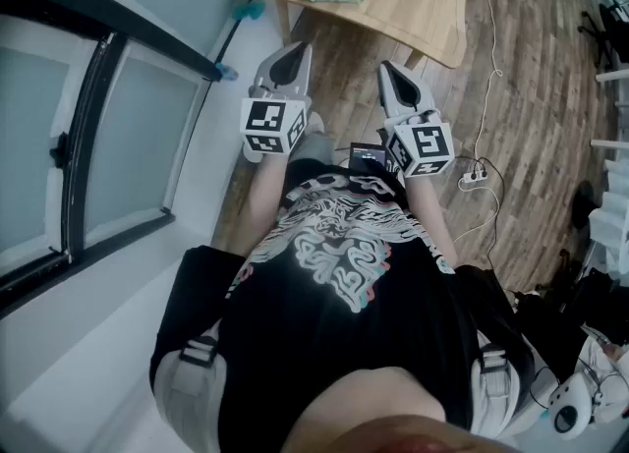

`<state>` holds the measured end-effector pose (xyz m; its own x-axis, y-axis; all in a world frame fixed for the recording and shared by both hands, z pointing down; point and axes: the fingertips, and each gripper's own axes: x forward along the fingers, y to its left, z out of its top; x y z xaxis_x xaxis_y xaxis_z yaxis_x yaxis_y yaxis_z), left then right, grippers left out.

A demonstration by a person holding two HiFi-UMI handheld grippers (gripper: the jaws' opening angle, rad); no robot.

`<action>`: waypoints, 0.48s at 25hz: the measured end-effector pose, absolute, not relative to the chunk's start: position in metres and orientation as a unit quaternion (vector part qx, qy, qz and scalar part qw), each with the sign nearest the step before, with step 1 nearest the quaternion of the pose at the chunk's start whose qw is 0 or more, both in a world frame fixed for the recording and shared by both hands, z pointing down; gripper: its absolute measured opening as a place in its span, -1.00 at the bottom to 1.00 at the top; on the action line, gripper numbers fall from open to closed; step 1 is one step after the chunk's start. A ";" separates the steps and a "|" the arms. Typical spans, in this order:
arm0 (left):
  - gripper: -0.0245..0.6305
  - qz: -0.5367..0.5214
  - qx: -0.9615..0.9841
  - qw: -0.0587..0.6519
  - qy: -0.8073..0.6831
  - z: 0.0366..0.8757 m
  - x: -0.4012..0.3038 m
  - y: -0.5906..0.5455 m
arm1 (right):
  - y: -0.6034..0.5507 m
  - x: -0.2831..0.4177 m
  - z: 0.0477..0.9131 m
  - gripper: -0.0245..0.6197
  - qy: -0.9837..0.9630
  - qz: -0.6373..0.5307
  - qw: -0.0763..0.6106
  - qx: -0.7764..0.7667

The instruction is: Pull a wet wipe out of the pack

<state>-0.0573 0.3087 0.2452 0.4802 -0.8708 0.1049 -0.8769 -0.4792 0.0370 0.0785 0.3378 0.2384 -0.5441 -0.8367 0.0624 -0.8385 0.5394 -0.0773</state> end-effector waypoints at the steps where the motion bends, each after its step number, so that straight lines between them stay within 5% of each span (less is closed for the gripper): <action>1: -0.96 0.040 0.857 0.046 -0.511 0.248 -0.060 0.309 | 0.338 0.078 0.238 -0.93 -0.877 0.046 0.010 0.479; 12: -0.96 0.051 0.862 0.046 -0.502 0.255 -0.054 0.308 | 0.339 0.082 0.239 -0.93 -0.874 0.047 -0.001 0.484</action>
